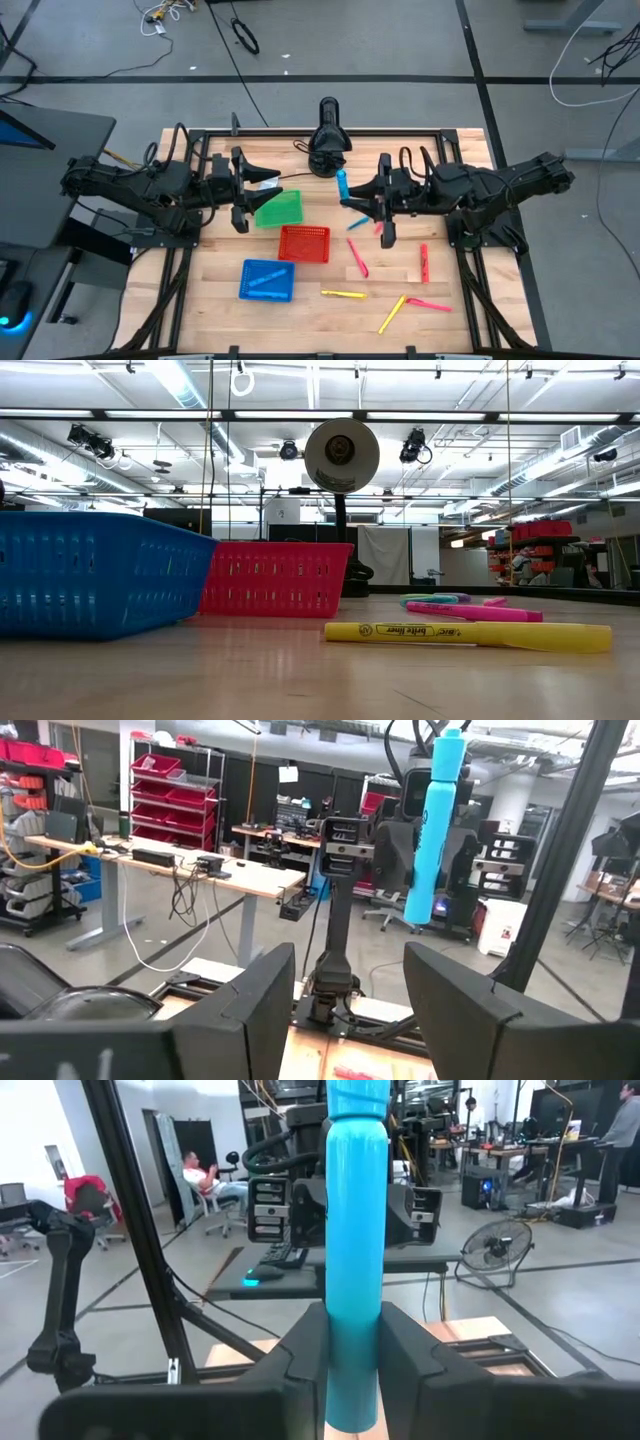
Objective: Pick & Place Markers
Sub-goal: Put the blue highlighter pen into the blue bin
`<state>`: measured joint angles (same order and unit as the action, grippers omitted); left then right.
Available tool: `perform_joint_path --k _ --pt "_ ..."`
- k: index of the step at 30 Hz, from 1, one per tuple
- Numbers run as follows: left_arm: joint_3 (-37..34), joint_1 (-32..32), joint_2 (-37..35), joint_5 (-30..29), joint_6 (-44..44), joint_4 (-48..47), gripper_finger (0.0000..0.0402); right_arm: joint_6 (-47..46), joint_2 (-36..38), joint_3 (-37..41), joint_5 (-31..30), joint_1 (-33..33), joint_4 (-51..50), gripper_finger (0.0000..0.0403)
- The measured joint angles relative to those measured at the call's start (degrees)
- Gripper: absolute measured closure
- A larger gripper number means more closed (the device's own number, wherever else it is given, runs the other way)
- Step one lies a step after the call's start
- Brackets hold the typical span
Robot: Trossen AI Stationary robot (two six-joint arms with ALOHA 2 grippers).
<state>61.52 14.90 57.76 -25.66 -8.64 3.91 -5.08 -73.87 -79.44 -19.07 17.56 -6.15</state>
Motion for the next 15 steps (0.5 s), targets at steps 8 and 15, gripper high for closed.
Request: perform_joint_path --k 8,15 --pt "0.1 0.0 1.1 0.4 0.1 0.6 0.0207 -0.2 -1.9 0.0 0.1 -1.4 3.8 0.0348" --pt "0.1 0.0 3.4 1.8 1.8 5.9 0.0204 -0.3 -3.5 0.0 0.7 -2.2 5.5 0.0348"
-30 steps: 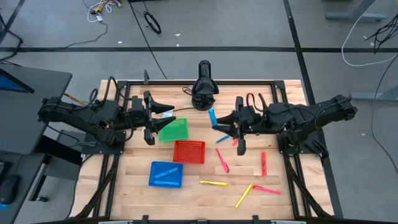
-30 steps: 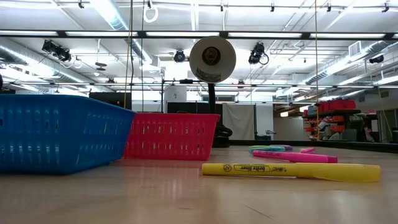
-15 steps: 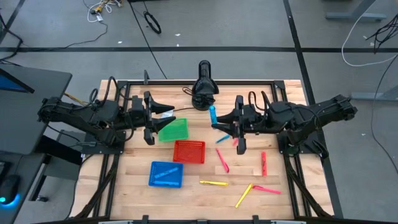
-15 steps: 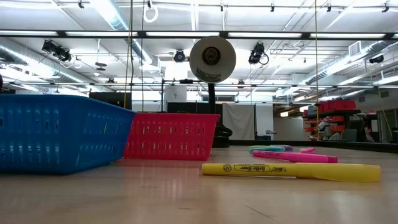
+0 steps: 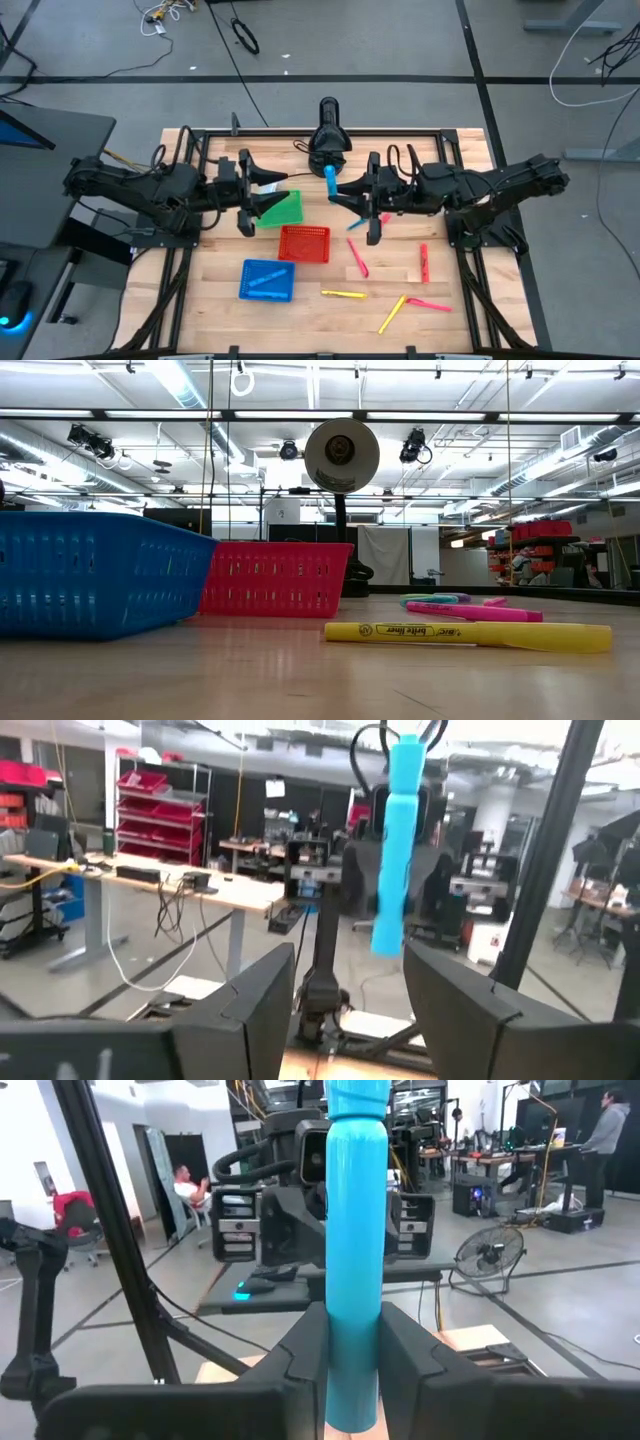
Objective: Pick & Place Markers
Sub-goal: Put the blue highlighter pen into the blue bin
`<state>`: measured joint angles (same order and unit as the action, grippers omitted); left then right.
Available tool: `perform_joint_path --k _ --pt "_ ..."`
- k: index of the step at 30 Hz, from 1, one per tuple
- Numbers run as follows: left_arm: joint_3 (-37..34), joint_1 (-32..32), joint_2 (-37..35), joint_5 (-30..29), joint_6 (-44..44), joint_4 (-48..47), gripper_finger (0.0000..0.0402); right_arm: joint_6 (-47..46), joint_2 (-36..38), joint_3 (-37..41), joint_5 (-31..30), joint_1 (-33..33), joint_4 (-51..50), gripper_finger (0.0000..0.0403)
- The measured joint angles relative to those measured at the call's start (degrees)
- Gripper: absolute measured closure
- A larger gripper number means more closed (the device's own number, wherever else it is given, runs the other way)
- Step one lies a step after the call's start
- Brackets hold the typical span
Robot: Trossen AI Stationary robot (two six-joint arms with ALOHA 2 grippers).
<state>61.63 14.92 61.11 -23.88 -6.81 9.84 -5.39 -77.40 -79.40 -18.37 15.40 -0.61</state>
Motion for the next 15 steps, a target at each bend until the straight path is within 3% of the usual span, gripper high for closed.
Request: perform_joint_path --k 9,15 --pt "0.1 0.0 2.6 1.5 1.3 6.6 0.0139 0.3 -2.7 0.0 1.7 -0.5 2.5 0.0348" --pt "-0.1 0.0 4.5 2.1 1.5 8.7 0.0131 1.2 -3.4 0.0 2.7 -0.7 4.6 0.0348"
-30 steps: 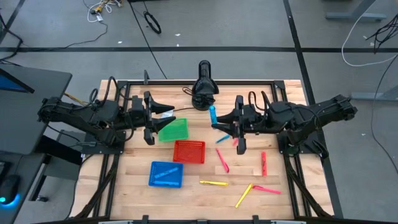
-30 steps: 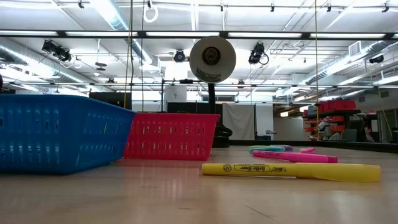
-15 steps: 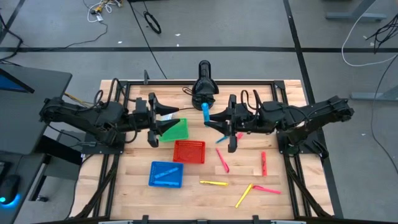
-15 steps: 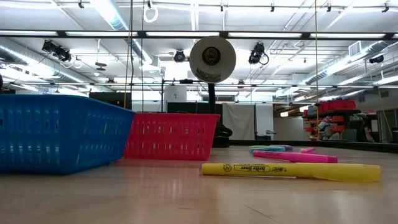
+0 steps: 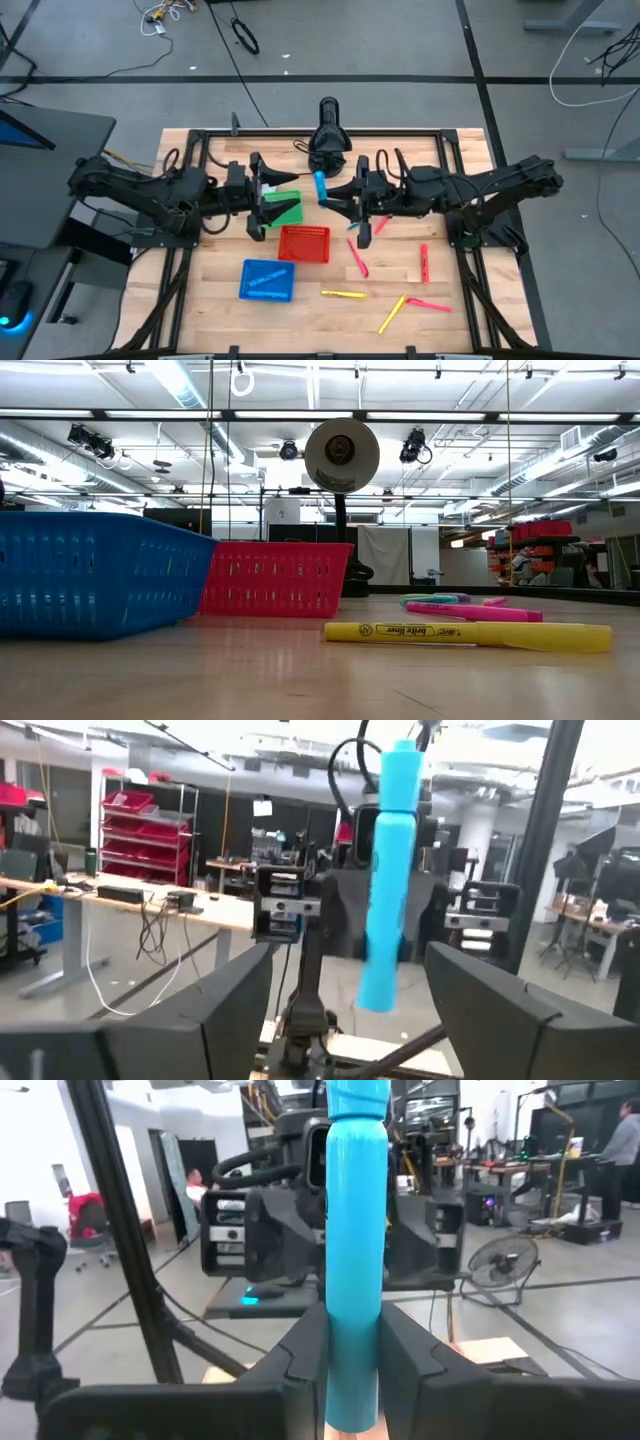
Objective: Pick & Place Markers
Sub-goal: Put the blue highlighter pen into the blue bin
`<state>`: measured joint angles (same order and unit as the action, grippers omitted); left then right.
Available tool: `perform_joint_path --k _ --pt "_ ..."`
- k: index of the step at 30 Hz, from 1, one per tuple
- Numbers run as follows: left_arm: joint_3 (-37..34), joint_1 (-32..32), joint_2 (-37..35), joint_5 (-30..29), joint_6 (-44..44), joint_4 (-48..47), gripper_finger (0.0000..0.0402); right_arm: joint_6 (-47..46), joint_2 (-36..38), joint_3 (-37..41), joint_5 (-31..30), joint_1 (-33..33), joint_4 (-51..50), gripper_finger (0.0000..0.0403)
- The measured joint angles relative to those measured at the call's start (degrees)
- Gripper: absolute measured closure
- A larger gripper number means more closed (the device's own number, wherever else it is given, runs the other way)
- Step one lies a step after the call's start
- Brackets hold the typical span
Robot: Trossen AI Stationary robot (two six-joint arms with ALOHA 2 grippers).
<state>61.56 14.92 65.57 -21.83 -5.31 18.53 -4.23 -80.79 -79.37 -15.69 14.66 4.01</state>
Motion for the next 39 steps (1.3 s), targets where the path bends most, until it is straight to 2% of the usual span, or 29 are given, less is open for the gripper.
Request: perform_joint_path --k 3,13,19,25,29,37,39 --pt "2.3 0.0 2.1 0.7 0.1 0.3 0.0133 0.0 0.0 0.0 0.3 -0.3 -0.3 0.0348" --pt "15.9 -0.4 12.3 2.8 3.2 -7.9 0.0133 -0.1 0.0 0.0 0.3 -0.3 -0.8 0.0348" --pt "17.3 -0.4 13.3 5.3 3.2 -8.2 0.0134 -0.1 0.0 0.0 0.3 0.2 -0.8 0.0348" --pt "17.3 -0.4 13.3 3.5 1.5 -8.4 0.0143 0.2 0.0 0.0 0.3 0.6 -0.6 0.0348" --pt "17.3 -0.4 13.3 3.0 1.5 -8.6 0.0183 0.5 0.0 0.0 0.3 0.7 -0.3 0.0348" --pt "17.3 -0.4 12.6 2.3 1.2 -8.9 0.0317 0.6 0.0 0.0 0.3 0.7 0.0 0.0343" --pt "17.3 -0.4 12.6 2.3 1.5 -8.9 0.0335 0.7 0.0 0.0 0.3 0.7 0.1 0.0336"
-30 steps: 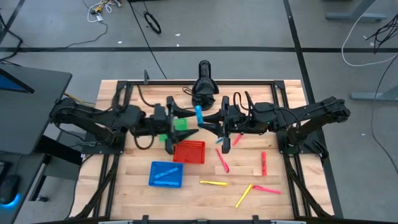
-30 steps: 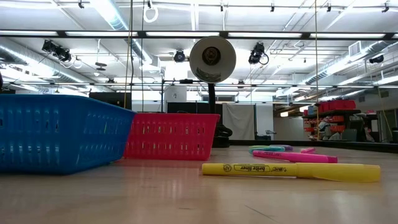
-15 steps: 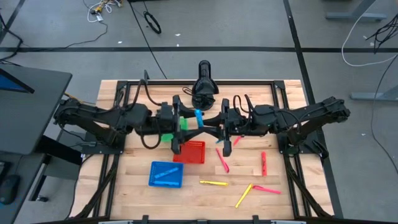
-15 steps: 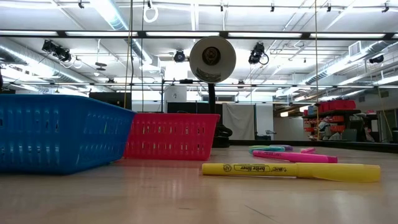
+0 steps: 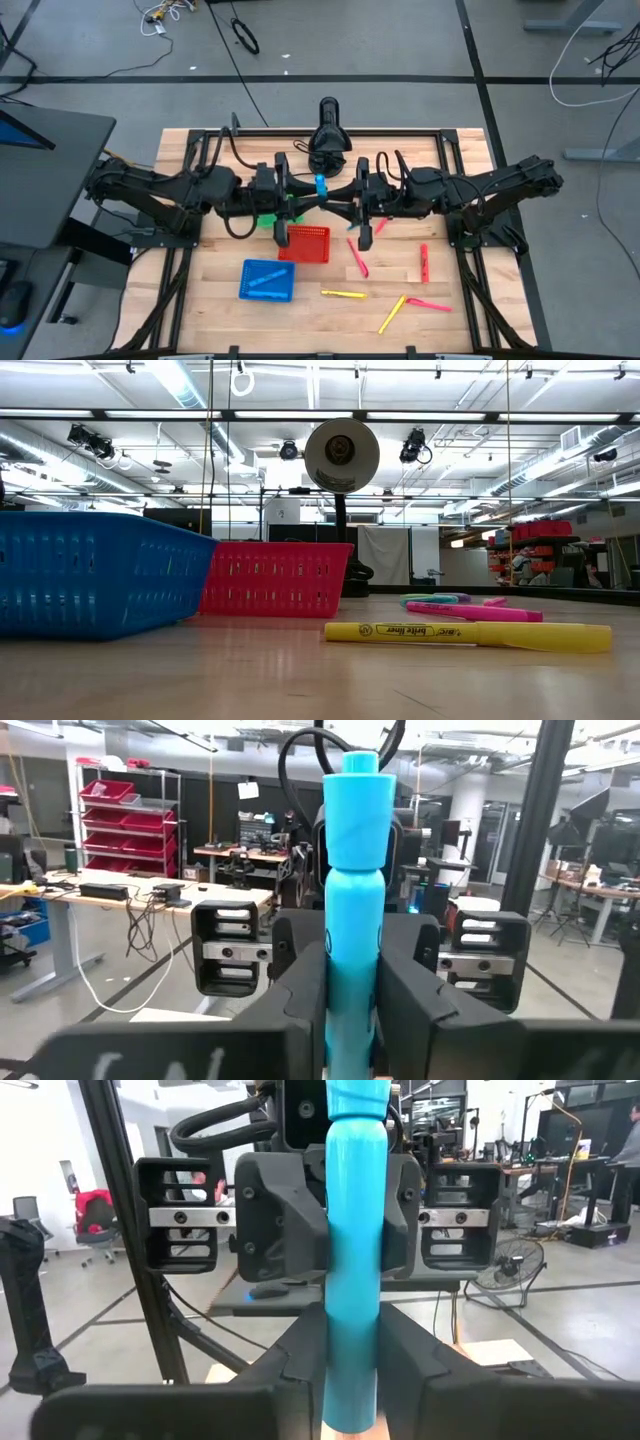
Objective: Pick & Place Markers
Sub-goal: Put the blue highlighter pen into the blue bin
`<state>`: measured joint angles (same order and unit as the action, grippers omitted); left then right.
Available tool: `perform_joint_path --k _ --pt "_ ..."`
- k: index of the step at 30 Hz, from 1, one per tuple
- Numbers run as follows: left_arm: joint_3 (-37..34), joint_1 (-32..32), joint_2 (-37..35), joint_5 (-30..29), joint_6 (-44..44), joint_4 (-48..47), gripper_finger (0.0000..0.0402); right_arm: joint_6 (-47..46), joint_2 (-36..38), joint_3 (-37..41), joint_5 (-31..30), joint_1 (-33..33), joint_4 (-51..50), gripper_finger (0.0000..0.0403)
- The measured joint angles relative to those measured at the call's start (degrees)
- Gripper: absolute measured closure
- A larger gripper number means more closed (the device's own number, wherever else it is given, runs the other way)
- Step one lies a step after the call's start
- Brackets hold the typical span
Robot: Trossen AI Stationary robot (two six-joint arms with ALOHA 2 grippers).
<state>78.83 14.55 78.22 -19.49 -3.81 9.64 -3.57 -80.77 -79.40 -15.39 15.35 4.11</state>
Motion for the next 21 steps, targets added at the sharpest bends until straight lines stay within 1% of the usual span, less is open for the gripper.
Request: perform_joint_path --k 13,18,21 --pt "-0.1 0.0 -1.0 -1.6 0.0 -0.8 0.0335 1.4 0.6 0.0 -0.5 0.1 -0.9 0.0290" --pt "0.0 0.4 -3.4 -3.3 -0.1 -5.3 0.0335 1.8 2.4 0.0 -0.1 0.3 -1.3 0.0256" --pt "0.0 0.5 -4.8 -2.9 -2.0 -9.5 0.0335 1.6 3.7 0.0 0.0 0.3 -2.5 0.0231"
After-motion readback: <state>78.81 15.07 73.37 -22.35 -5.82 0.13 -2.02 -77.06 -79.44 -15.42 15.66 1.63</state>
